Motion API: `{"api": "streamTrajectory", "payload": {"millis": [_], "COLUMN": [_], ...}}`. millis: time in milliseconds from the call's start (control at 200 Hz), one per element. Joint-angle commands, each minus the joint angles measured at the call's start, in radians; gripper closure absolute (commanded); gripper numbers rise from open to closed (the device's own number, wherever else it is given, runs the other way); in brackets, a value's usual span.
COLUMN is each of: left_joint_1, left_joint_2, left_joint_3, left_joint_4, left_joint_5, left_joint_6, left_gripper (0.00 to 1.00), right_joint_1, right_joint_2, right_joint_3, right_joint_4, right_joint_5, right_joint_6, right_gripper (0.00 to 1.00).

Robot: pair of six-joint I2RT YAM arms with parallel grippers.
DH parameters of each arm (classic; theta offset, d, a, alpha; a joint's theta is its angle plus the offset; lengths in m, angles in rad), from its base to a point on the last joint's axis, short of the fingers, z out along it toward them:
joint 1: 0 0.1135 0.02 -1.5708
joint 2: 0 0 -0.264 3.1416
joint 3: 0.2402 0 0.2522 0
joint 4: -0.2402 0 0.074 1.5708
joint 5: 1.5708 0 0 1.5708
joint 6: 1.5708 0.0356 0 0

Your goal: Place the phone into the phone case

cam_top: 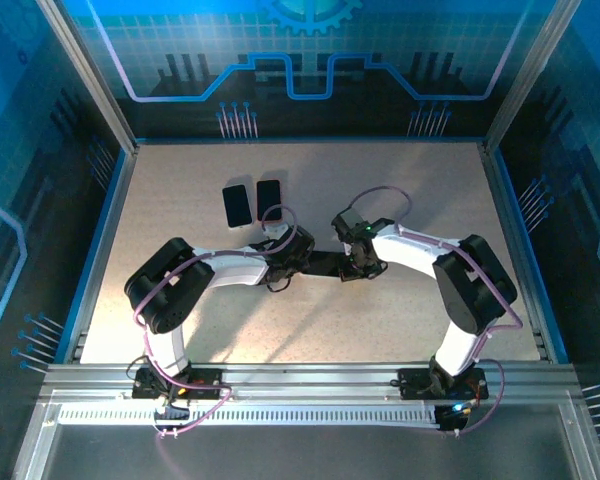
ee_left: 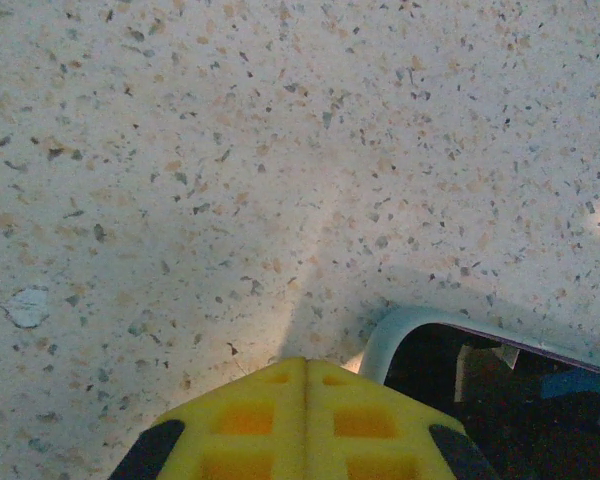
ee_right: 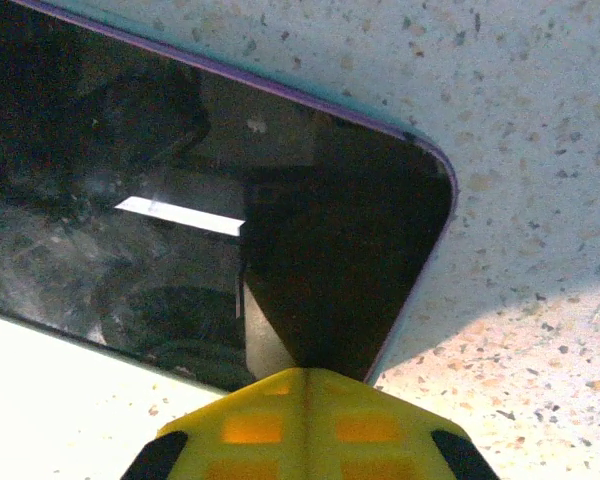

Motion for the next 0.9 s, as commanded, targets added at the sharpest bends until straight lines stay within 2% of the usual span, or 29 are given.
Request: {"api": "streamTrajectory", "payload": {"millis": [0, 115, 330, 580, 895], "left_joint_1": [-0.021, -0.025, -0.041, -0.047, -0.071], "left_joint_2": [-0.024, -0.04, -0.064, -0.109, -0.101], "left_joint_3": [0.009, 0.008, 0.003, -0.017, 0.009], "left_joint_4": [-0.064, -0.069, -0.083, -0.107, -0.112], "left_joint_5": [0.008, 0.003, -0.01, -0.03, -0.022], "left_joint_6": [0.03, 0.038, 0.034, 0.035, 0.035], "left_gripper": [1.0, 1.0, 1.0, 1.0, 1.0], "right_joint_1": [-0.013, -0.058, -0.142, -0.219, -0.228], "right_joint_2": [0.005, -0.059, -0.062, 0.019, 0.112], "right_joint_3": [-0.045, -0.006, 0.053, 0.12, 0.177], "right_joint_4": [0.012, -0.021, -0.032, -0.021, -0.017], "right_joint_5": [-0.205, -0.2, -0.197, -0.205, -0.21], "right_joint_6": [-0.002, -0.032, -0.072, -0.117, -0.135], "right_gripper": [1.0, 1.0, 1.0, 1.0, 1.0]}}
